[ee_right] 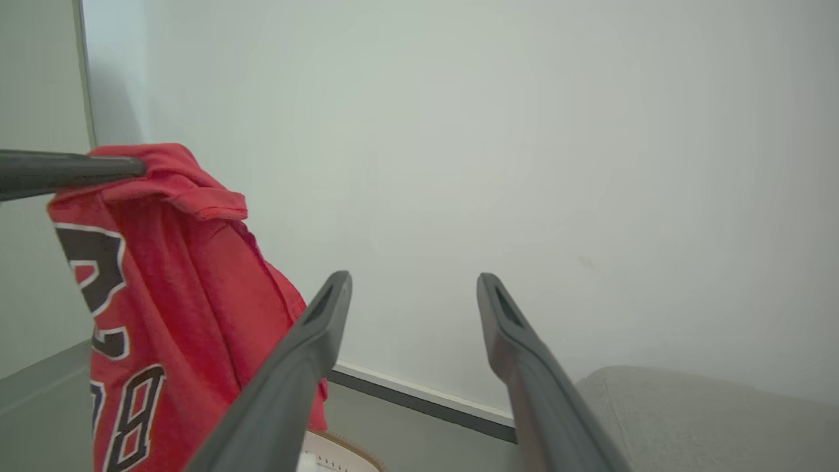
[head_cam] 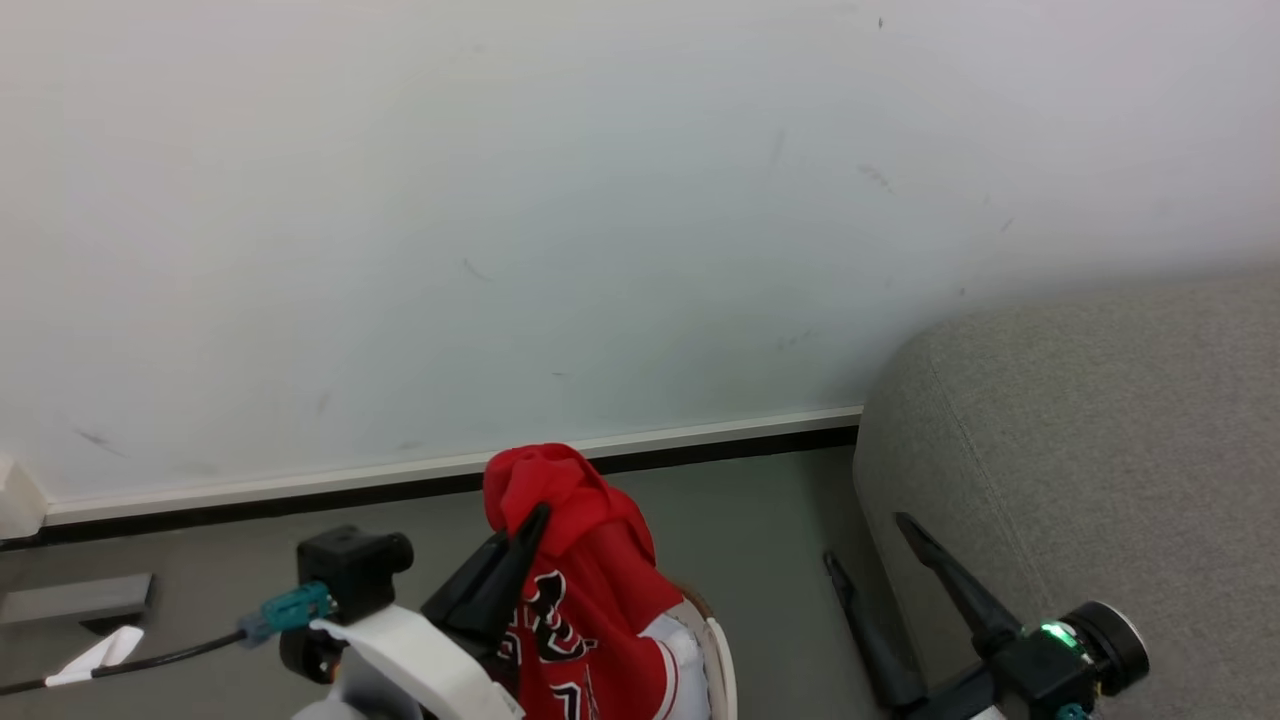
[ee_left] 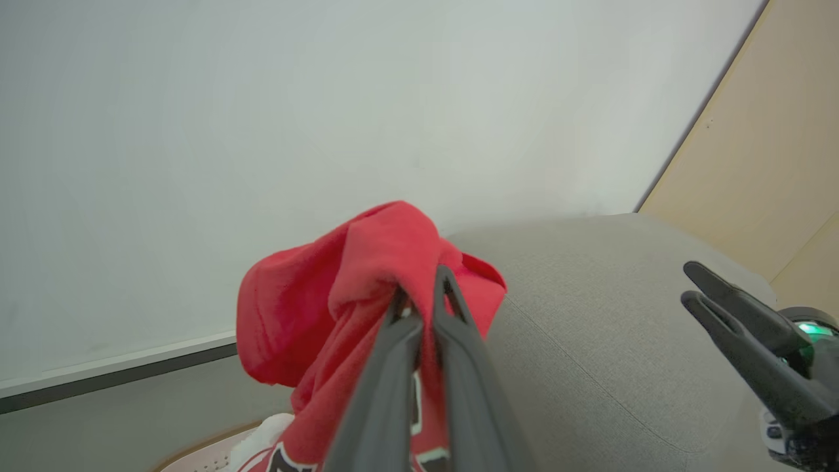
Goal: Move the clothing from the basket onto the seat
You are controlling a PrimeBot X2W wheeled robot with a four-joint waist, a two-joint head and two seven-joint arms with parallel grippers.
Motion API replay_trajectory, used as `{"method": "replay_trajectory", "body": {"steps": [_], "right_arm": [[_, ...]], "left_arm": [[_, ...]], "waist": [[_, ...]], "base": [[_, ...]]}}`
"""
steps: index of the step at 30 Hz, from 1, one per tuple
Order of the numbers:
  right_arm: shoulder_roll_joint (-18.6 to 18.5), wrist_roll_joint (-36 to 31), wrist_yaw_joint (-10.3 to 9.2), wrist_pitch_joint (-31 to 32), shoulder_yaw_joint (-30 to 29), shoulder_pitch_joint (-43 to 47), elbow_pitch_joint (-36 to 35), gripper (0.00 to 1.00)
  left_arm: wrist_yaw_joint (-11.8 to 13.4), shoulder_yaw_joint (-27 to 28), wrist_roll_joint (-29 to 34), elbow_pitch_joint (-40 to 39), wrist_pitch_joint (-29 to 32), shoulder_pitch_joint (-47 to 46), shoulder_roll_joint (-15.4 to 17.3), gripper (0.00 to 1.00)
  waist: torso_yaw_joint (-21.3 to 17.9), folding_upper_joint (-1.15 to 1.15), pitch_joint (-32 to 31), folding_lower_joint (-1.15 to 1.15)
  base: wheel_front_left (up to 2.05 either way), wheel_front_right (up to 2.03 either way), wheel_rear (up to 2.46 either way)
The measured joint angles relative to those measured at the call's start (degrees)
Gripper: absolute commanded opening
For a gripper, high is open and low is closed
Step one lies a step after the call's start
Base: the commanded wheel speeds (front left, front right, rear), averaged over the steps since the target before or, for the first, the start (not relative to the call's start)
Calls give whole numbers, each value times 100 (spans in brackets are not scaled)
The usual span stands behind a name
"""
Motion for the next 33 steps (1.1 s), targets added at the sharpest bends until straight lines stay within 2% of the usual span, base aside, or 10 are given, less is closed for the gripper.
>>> {"method": "replay_trajectory", "body": {"steps": [4, 9, 19, 26, 31, 32, 33], "right_arm": [[-307, 298, 0, 0, 777, -504, 205, 100], [-738, 810, 0, 55, 2039, -1259, 797, 100], [-1140, 2157, 1, 276, 4224, -2815, 1594, 100], [-1148, 2908, 1, 202, 5169, -3478, 1935, 100], [-1061, 3394, 1, 219, 5449, -3669, 2031, 100], [-1025, 3535, 1, 254, 5475, -3665, 2018, 85], [-993, 3638, 1, 237, 5487, -3663, 1975, 22]], "left_arm": [[-18, -69, 29, -83, 48, -59, -10, 0], [-86, -198, 59, -260, 170, -149, -41, 0], [-342, -537, 56, -634, 587, -305, -75, 0], [-532, -723, -10, -709, 771, -381, -149, 0], [-648, -823, -41, -719, 851, -445, -188, 0], [-667, -835, -57, -706, 855, -463, -207, 0], [-682, -843, -77, -694, 855, -477, -230, 0]], "waist": [[-12, 0, -13, 0], [-2, 0, -19, 0], [127, 0, 3, 0], [187, 0, 12, 0], [209, 0, 12, 0], [218, 0, 5, 0], [230, 0, -3, 0]], "base": [[0, 0, 0], [0, 0, 0], [0, 0, 0], [0, 0, 0], [0, 0, 0], [0, 0, 0], [0, 0, 0]]}}
